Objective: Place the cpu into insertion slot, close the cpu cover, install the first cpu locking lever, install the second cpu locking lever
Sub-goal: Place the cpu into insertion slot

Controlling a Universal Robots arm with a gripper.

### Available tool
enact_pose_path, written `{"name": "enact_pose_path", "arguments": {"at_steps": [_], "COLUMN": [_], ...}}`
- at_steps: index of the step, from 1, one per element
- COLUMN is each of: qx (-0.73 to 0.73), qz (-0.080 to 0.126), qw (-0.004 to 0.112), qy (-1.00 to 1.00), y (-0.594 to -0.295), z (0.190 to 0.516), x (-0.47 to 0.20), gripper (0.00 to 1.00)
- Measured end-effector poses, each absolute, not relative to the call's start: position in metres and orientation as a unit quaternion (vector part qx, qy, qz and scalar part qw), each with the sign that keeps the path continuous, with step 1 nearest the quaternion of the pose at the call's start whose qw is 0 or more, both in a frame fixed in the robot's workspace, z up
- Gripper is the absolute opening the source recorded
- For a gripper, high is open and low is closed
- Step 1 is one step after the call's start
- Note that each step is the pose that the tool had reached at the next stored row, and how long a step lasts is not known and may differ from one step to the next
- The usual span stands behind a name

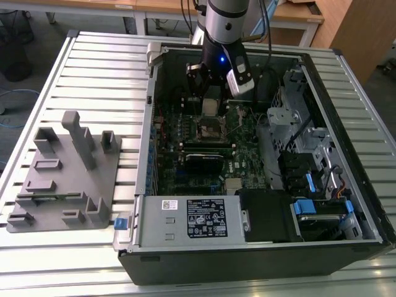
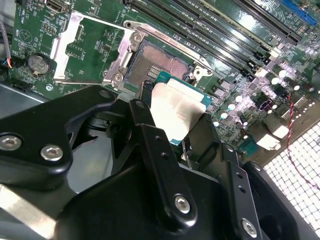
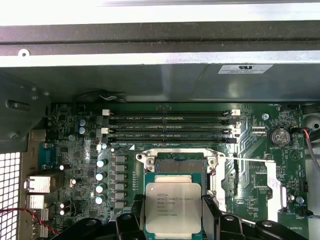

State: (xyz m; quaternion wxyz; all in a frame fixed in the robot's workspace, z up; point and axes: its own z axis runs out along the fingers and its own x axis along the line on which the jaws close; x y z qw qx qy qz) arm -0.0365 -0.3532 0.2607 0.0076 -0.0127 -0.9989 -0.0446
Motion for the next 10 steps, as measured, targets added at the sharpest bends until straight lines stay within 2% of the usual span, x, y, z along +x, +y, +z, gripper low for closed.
{"name": "enact_pose_path", "arguments": {"at_steps": [10], "qx": [-0.013], "qz": [-0.045], "qw": [0.008], "qy": [-0.999], "y": [-0.3532], "z": [0.2601], "x": [-0.0365], "gripper": [0.54]}}
